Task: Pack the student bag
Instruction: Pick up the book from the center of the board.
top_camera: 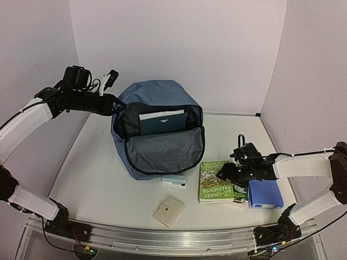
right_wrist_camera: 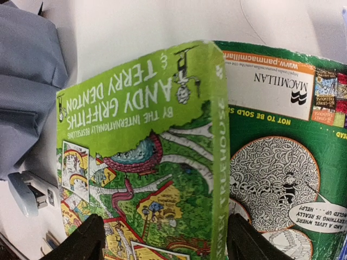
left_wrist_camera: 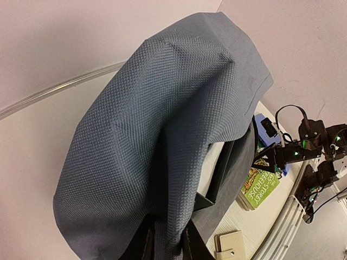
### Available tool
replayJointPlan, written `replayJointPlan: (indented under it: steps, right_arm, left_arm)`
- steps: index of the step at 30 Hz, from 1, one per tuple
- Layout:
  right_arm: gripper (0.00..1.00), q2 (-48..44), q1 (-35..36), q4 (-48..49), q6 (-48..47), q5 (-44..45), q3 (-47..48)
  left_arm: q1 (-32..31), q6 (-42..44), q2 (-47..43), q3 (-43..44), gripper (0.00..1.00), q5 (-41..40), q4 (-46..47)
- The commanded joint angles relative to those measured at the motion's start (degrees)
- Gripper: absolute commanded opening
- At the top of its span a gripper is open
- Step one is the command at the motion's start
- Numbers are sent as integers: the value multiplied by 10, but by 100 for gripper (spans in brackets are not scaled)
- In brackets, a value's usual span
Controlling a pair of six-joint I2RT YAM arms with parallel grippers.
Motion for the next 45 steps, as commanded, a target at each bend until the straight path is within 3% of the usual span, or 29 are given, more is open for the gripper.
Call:
replayJointPlan:
  steps: [1, 3, 7, 10, 14, 25, 32, 37, 45]
  right_arm:
    - [55, 25, -3, 44, 42, -40, -47]
    - [40, 16, -6, 61, 55, -40, -59]
    - [19, -18, -12, 110, 81, -53, -80]
    - [1, -47, -20, 123, 91, -59, -85]
    - [0, -114, -23, 109, 88, -43, -74]
    - [0, -255, -24, -98, -48, 68, 99]
    - [0, -300, -24, -110, -142, -5, 239]
    - [0, -276, -23, -42, -179, -102, 312]
    - [0, -168, 4, 170, -168, -215, 374]
  left_arm:
    - [1, -4, -19, 2, 16, -8, -19]
    - [1, -4, -17, 5, 16, -7, -22]
    - [1, -3, -17, 8, 18, -1, -27]
    - [1, -6, -22, 10, 28, -2, -28]
    - [1, -9, -35, 22, 46, -4, -35]
    - [1, -26, -49, 63, 70, 15, -60]
    - [1, -39, -48, 98, 84, 84, -39]
    - [-5, -87, -19, 150, 85, 127, -21]
    - [-103, -109, 43, 219, 86, 130, 19]
